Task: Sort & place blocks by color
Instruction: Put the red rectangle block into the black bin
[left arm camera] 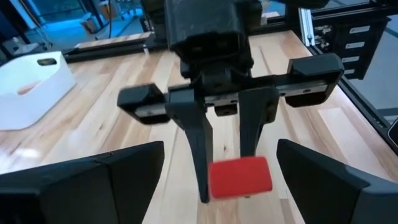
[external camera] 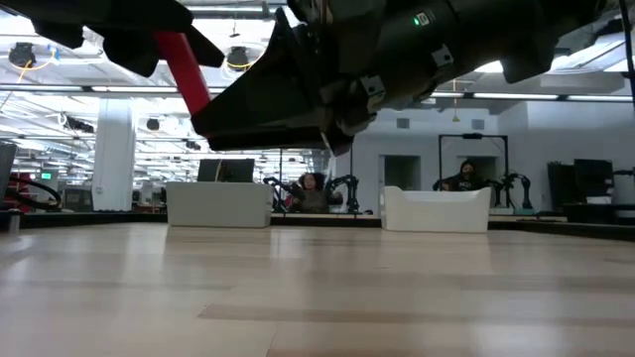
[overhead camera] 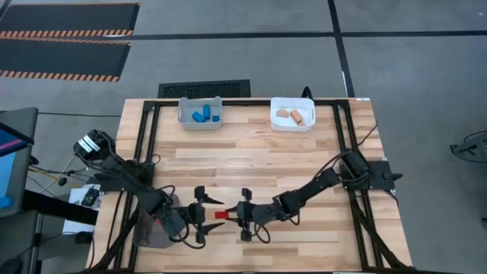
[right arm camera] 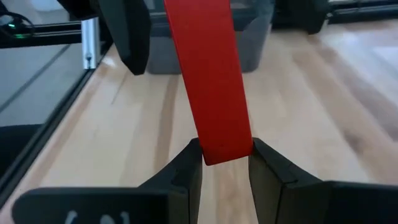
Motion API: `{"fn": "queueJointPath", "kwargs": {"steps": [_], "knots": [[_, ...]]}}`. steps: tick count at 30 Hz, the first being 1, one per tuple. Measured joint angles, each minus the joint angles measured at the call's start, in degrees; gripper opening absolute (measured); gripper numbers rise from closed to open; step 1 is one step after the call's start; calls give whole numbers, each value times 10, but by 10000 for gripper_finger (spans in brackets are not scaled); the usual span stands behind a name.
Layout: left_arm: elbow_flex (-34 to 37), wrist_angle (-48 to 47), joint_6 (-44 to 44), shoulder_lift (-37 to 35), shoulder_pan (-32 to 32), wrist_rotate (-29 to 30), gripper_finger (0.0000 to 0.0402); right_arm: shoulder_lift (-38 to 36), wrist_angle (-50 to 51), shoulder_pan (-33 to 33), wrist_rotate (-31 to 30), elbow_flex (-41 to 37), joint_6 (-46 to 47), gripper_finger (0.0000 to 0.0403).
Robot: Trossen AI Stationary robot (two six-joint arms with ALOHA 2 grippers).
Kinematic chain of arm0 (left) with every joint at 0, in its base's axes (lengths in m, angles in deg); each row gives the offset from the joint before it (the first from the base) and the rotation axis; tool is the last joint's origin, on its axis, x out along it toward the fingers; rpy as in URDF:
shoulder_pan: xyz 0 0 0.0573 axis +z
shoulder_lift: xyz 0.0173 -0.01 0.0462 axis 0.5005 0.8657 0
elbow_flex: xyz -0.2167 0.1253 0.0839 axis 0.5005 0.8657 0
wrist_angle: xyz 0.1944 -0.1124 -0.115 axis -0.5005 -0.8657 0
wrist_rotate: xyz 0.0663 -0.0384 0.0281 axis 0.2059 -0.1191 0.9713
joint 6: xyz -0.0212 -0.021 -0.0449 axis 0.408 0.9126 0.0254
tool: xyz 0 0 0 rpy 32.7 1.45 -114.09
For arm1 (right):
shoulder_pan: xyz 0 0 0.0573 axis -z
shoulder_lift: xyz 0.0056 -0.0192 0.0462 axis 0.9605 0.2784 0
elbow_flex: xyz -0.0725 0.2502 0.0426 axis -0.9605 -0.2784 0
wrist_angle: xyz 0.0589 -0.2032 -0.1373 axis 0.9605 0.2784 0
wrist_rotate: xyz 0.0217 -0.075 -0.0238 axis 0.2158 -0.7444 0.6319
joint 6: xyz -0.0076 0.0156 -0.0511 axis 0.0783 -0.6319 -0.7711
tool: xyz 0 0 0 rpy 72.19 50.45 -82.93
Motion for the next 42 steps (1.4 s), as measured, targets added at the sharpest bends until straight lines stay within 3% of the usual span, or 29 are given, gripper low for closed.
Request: {"fn": "queueJointPath", "kwargs": {"steps": [11, 24, 30, 36, 42], "knots": [[0, -15, 19, 0, -1, 13, 287, 0, -2, -10, -54, 0, -23, 113], [0, -47, 23, -16, 0, -22, 79, 0, -11, -11, -52, 0, -27, 113], [0, -96, 32, -53, 0, -27, 78, -1, -17, -12, -52, 1, -27, 113], [0, -179, 99, -100, -5, -33, 84, -2, -47, -20, -58, 1, -46, 137], [-46, -383, 196, -148, -31, 7, 79, 0, -52, -31, -72, -1, -55, 180]]}}
